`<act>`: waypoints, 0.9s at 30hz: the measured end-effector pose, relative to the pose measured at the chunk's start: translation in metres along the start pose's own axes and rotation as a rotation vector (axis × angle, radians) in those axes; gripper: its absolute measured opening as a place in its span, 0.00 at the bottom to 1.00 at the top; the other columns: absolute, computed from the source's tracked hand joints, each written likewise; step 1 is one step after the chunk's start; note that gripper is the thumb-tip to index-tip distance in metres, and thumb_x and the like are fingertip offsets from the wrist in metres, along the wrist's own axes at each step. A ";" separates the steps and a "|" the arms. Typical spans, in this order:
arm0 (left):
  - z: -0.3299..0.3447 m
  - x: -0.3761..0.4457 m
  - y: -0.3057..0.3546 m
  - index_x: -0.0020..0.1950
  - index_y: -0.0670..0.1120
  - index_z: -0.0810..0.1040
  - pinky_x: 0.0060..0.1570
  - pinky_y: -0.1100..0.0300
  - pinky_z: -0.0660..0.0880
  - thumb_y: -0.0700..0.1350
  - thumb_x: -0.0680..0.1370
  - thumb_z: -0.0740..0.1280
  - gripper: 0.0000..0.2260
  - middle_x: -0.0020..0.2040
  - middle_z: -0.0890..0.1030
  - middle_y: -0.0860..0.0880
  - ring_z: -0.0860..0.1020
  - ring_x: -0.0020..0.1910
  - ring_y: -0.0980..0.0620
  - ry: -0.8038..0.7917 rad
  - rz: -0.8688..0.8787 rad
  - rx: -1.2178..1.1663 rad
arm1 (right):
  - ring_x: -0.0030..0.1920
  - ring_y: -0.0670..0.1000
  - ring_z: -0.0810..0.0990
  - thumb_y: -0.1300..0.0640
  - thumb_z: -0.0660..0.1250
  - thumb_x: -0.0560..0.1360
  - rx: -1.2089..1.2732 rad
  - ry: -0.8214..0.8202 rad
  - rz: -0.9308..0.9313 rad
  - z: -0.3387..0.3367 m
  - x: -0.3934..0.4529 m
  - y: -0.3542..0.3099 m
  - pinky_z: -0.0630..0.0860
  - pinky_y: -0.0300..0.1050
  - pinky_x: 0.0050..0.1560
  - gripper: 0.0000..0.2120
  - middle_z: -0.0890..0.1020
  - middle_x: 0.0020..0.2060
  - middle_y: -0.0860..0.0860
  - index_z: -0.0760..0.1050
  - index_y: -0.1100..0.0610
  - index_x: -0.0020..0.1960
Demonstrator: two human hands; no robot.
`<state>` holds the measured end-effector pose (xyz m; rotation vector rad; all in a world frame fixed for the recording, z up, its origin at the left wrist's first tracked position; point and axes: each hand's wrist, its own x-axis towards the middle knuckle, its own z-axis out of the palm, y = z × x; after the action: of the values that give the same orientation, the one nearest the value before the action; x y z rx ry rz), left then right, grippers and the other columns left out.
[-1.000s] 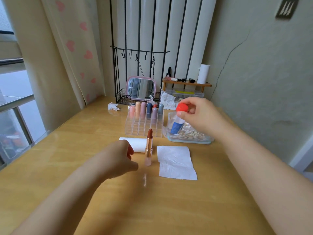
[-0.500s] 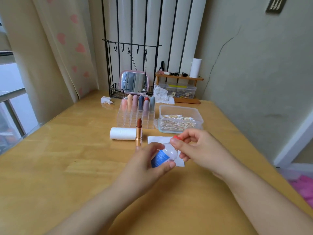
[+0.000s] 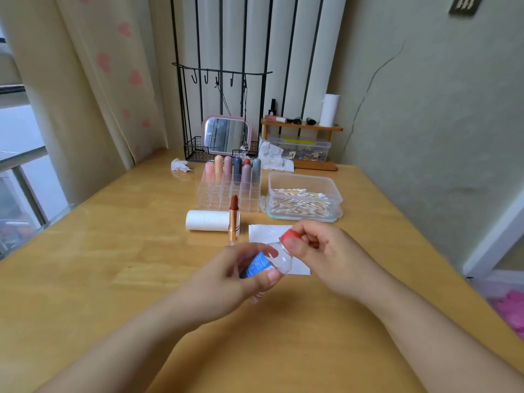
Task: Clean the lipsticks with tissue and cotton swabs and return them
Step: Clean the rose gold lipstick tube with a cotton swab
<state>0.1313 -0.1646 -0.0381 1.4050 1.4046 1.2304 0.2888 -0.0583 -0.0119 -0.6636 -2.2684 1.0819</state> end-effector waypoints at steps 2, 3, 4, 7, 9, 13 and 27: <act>-0.005 0.001 -0.001 0.57 0.49 0.76 0.39 0.63 0.75 0.53 0.72 0.70 0.16 0.43 0.80 0.53 0.75 0.36 0.59 0.023 -0.023 0.053 | 0.45 0.45 0.77 0.47 0.65 0.74 0.000 -0.153 0.032 -0.007 0.000 0.001 0.75 0.42 0.49 0.09 0.80 0.45 0.48 0.76 0.46 0.53; -0.007 0.001 -0.002 0.58 0.50 0.76 0.40 0.63 0.75 0.53 0.72 0.70 0.16 0.44 0.80 0.54 0.76 0.36 0.60 0.041 -0.025 0.102 | 0.49 0.44 0.78 0.50 0.66 0.75 -0.015 -0.198 0.055 -0.011 0.000 0.001 0.76 0.42 0.54 0.11 0.80 0.50 0.47 0.74 0.44 0.57; -0.009 0.002 -0.003 0.58 0.52 0.76 0.42 0.63 0.75 0.52 0.72 0.70 0.15 0.44 0.81 0.56 0.76 0.37 0.60 0.059 -0.021 0.167 | 0.51 0.43 0.78 0.49 0.68 0.74 -0.043 -0.192 0.083 -0.013 0.000 0.002 0.77 0.43 0.56 0.14 0.80 0.51 0.46 0.73 0.43 0.59; -0.010 0.002 -0.002 0.52 0.60 0.74 0.45 0.73 0.71 0.50 0.74 0.70 0.09 0.47 0.81 0.58 0.77 0.45 0.62 0.106 0.019 0.360 | 0.38 0.42 0.80 0.36 0.66 0.68 -0.213 -0.001 0.140 -0.010 0.003 -0.007 0.78 0.42 0.45 0.17 0.82 0.39 0.47 0.78 0.46 0.48; -0.009 0.002 -0.002 0.53 0.59 0.73 0.45 0.74 0.71 0.50 0.75 0.70 0.10 0.48 0.81 0.59 0.77 0.46 0.63 0.109 0.021 0.387 | 0.31 0.41 0.77 0.40 0.65 0.72 -0.283 0.013 0.109 -0.006 0.004 -0.010 0.75 0.43 0.40 0.14 0.81 0.33 0.49 0.79 0.51 0.41; -0.013 -0.001 -0.009 0.59 0.53 0.76 0.44 0.69 0.71 0.49 0.75 0.70 0.14 0.46 0.80 0.59 0.76 0.39 0.65 0.056 -0.007 0.272 | 0.40 0.45 0.75 0.55 0.70 0.74 -0.157 -0.144 0.054 -0.009 0.004 -0.011 0.76 0.47 0.49 0.04 0.79 0.41 0.52 0.78 0.50 0.48; -0.006 0.004 -0.016 0.54 0.51 0.76 0.46 0.52 0.76 0.58 0.75 0.66 0.13 0.37 0.78 0.54 0.75 0.35 0.56 -0.041 -0.057 0.231 | 0.45 0.43 0.78 0.66 0.69 0.73 0.065 -0.231 0.037 -0.021 0.010 0.004 0.76 0.38 0.50 0.13 0.82 0.43 0.43 0.79 0.48 0.49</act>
<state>0.1220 -0.1599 -0.0517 1.5240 1.5868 1.0225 0.2955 -0.0388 -0.0012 -0.5826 -2.4102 1.3034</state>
